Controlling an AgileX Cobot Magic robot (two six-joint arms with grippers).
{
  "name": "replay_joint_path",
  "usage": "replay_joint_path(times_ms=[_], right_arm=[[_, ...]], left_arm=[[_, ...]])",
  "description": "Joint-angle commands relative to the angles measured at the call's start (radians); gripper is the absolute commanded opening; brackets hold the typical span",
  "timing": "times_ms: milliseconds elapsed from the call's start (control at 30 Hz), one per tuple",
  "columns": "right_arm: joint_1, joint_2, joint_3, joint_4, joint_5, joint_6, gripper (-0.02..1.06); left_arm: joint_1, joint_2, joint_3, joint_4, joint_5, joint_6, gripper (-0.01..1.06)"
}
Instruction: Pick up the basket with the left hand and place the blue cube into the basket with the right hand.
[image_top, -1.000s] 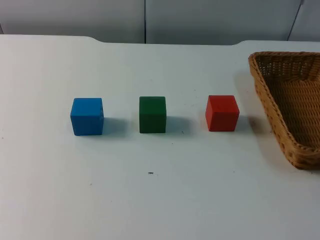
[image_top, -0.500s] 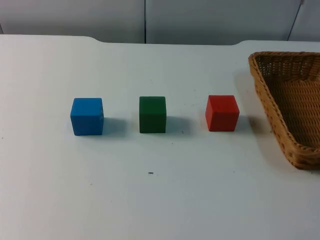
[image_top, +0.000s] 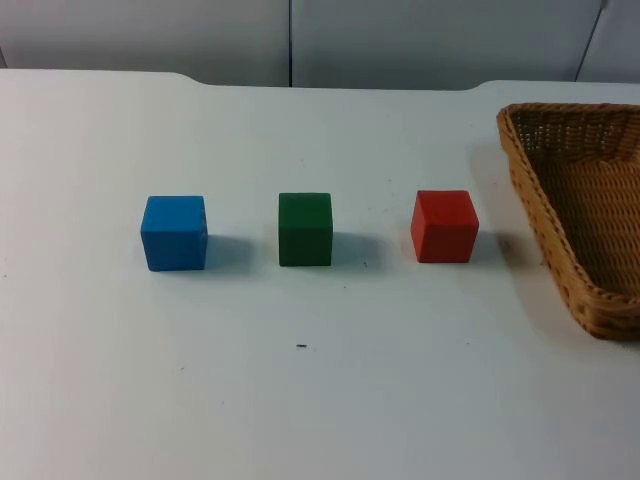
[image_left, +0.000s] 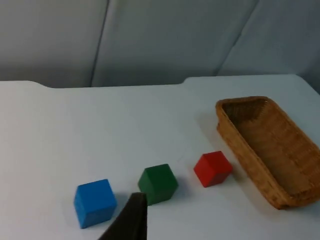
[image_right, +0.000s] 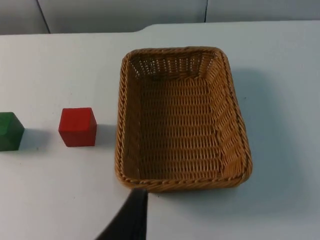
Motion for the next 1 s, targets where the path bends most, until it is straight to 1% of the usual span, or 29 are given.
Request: replay_joint_path(times_ms=[0,33,67,200,233,300,367,400,433,533,567,633,667,700,800,867,900,967], right_arm=[[-0.005,0.035,-0.007,0.003,-0.013,-0.007,1.03],[-0.005,0.050,-0.007,0.003,-0.013,-0.007,1.03],[-0.005,0.050,-0.007,0.003,-0.013,-0.007,1.03],[-0.005,0.094,-0.007,0.035,-0.025,-0.019,1.03],[-0.005,0.094,-0.007,0.035,-0.025,-0.019,1.03],[-0.005,0.112,-0.007,0.058,-0.041,-0.026,1.03],[-0.005,0.122,-0.007,0.058,-0.049,-0.026,1.03],[-0.005,0.122,-0.007,0.058,-0.049,-0.026,1.03],[-0.005,0.132,-0.007,0.062,-0.051,-0.026,1.03],[-0.005,0.151,-0.007,0.062,-0.060,-0.026,1.03],[-0.005,0.151,-0.007,0.062,-0.060,-0.026,1.03],[-0.005,0.172,-0.007,0.062,-0.062,-0.026,1.03],[-0.005,0.191,-0.007,0.062,-0.060,-0.026,1.03],[-0.005,0.191,-0.007,0.062,-0.060,-0.026,1.03],[-0.005,0.225,-0.007,0.066,-0.060,-0.036,1.03],[-0.005,0.246,-0.007,0.071,-0.060,-0.046,1.03],[-0.005,0.246,-0.007,0.071,-0.060,-0.046,1.03],[-0.005,0.261,-0.007,0.075,-0.062,-0.063,1.03]], left_arm=[[-0.007,0.098,-0.041,-0.131,0.001,0.115,1.04],[-0.007,0.149,-0.062,-0.175,0.015,0.160,1.04],[-0.007,0.149,-0.062,-0.175,0.015,0.160,1.04],[-0.007,0.346,-0.138,-0.289,0.075,0.268,1.04],[-0.007,0.346,-0.138,-0.289,0.075,0.268,1.04],[-0.007,0.452,-0.181,-0.358,0.094,0.323,1.04],[-0.008,0.515,-0.203,-0.384,0.101,0.345,1.04],[-0.008,0.515,-0.203,-0.384,0.101,0.345,1.04],[-0.024,0.570,-0.226,-0.405,0.101,0.367,1.04],[-0.089,0.693,-0.281,-0.405,0.090,0.380,1.04],[-0.089,0.693,-0.281,-0.405,0.090,0.380,1.04],[-0.144,0.770,-0.323,-0.403,0.077,0.391,1.04],[-0.191,0.833,-0.357,-0.403,0.055,0.391,1.04],[-0.191,0.833,-0.357,-0.403,0.055,0.391,1.04],[-0.272,0.953,-0.420,-0.403,0.016,0.391,1.04],[-0.320,1.034,-0.475,-0.403,0.012,0.391,1.04],[-0.320,1.034,-0.475,-0.403,0.012,0.391,1.04],[-0.361,1.124,-0.535,-0.403,0.012,0.387,1.04]])
